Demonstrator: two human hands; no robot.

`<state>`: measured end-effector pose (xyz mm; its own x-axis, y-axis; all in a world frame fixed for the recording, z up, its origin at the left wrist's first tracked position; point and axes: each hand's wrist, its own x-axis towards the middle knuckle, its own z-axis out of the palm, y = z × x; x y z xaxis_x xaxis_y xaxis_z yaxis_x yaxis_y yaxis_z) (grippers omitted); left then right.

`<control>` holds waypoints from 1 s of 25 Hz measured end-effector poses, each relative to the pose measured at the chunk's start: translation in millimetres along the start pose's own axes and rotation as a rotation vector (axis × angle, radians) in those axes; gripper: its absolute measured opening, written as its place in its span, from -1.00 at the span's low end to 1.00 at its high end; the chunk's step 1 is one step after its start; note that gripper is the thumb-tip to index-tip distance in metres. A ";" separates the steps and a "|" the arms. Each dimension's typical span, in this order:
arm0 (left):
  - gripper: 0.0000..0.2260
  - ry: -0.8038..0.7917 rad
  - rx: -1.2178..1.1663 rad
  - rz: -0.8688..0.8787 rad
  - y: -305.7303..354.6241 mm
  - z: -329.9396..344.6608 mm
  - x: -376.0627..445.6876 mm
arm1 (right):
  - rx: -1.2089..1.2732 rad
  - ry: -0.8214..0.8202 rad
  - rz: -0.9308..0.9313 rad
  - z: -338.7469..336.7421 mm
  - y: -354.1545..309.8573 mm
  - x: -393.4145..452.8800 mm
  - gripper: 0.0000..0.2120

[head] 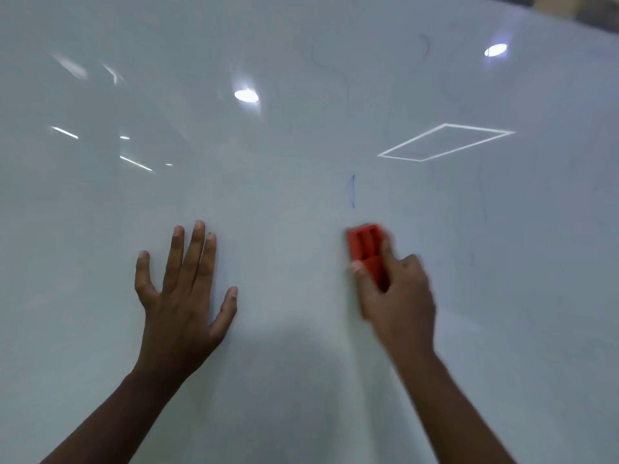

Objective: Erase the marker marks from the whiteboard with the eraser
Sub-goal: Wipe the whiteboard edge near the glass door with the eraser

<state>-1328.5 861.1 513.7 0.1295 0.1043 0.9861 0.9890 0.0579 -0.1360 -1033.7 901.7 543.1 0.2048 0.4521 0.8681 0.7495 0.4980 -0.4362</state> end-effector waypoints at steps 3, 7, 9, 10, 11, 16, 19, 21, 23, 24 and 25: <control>-0.29 0.028 -0.031 0.042 1.8 2.2 31.1 | -0.121 -0.116 -0.371 19.3 -22.1 -54.2 -0.35; -0.28 0.059 0.003 0.083 -1.1 6.6 77.0 | -0.193 -0.106 -0.554 17.8 -12.7 -46.0 -0.33; -0.28 0.072 0.019 0.093 -5.1 7.7 103.6 | -0.206 -0.032 -0.574 10.8 -16.3 -14.8 -0.33; -0.29 0.078 0.029 0.097 -7.5 7.6 115.6 | -0.205 0.004 -0.573 7.1 -18.0 2.7 -0.34; -0.30 0.085 0.042 0.097 -10.0 7.5 125.4 | -0.205 0.041 -0.575 3.8 -18.3 21.1 -0.35; -0.34 0.121 0.092 0.086 -13.4 11.1 134.8 | -0.152 0.222 -0.381 -21.1 7.8 110.4 -0.41; -0.35 0.133 0.101 0.086 -11.2 11.8 133.3 | 0.026 0.296 -0.113 -27.6 22.4 139.6 -0.38; -0.35 0.134 0.106 0.086 -10.9 10.9 134.7 | 0.062 0.345 -0.055 -21.0 17.8 138.8 -0.38; -0.35 0.132 0.103 0.080 -8.8 11.8 134.4 | 0.031 0.375 -0.127 -6.6 1.3 123.3 -0.40; -0.35 0.131 0.101 0.078 -7.8 12.1 133.7 | 0.021 0.374 -0.215 2.8 -11.1 111.1 -0.40; -0.34 0.132 0.099 0.076 -7.4 11.9 133.8 | 0.025 0.357 -0.321 13.0 -24.4 97.2 -0.40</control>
<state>-1319.3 886.5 645.5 0.2185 -0.0186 0.9757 0.9650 0.1529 -0.2132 -1040.2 943.0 635.0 0.1727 -0.0078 0.9849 0.7959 0.5902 -0.1349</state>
